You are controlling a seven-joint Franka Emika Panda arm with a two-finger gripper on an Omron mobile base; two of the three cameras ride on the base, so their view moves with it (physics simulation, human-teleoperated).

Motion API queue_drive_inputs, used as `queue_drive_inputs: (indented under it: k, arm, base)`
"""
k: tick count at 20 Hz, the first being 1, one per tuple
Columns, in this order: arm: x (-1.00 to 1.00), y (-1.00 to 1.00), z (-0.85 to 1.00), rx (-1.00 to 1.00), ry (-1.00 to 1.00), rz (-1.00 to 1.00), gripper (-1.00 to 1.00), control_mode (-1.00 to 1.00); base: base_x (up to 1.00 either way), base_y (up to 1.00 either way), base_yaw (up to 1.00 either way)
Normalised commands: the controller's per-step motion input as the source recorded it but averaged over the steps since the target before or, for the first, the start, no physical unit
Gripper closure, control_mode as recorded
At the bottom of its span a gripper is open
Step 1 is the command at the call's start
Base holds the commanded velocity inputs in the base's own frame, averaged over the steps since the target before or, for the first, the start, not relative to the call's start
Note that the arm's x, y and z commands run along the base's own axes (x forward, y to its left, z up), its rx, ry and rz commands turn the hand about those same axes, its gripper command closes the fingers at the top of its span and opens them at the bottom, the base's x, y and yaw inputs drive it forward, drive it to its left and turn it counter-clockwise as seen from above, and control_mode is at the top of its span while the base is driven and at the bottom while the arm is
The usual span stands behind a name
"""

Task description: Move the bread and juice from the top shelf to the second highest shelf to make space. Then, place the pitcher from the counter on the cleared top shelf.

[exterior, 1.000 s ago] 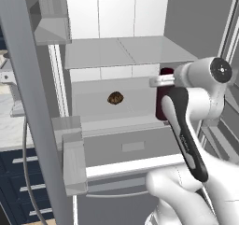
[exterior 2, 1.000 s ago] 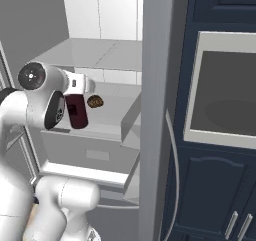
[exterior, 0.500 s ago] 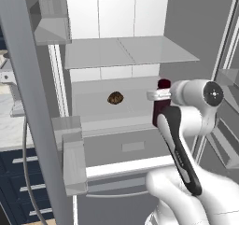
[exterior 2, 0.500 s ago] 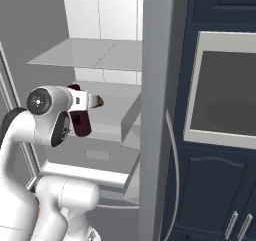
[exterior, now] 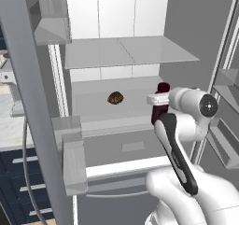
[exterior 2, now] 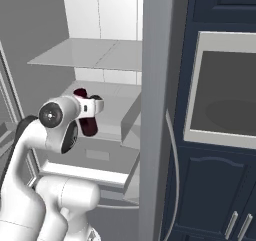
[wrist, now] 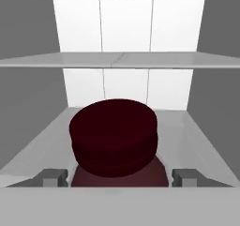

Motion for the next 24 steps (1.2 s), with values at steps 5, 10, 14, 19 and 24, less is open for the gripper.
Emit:
queue_drive_inputs:
  k: [5,10,14,19,24]
  arm:
    - [0.39,-0.17,-0.11,0.0,-0.01,0.0,1.0,-1.0]
    - [0.47,-0.12,-0.05,0.0,0.0,0.0,1.0,-1.0]
    - [0.5,-0.08,0.0,0.0,0.0,0.0,1.0,-1.0]
    - [0.53,-0.06,0.0,0.0,0.0,0.0,1.0,-1.0]
    - [0.57,-0.02,0.0,0.0,0.0,0.0,1.0,-1.0]
  base:
    - [0.0,0.0,0.0]
    - [0.0,0.0,0.0]
    - [0.0,0.0,0.0]
    - [0.0,0.0,0.0]
    - [0.0,0.0,0.0]
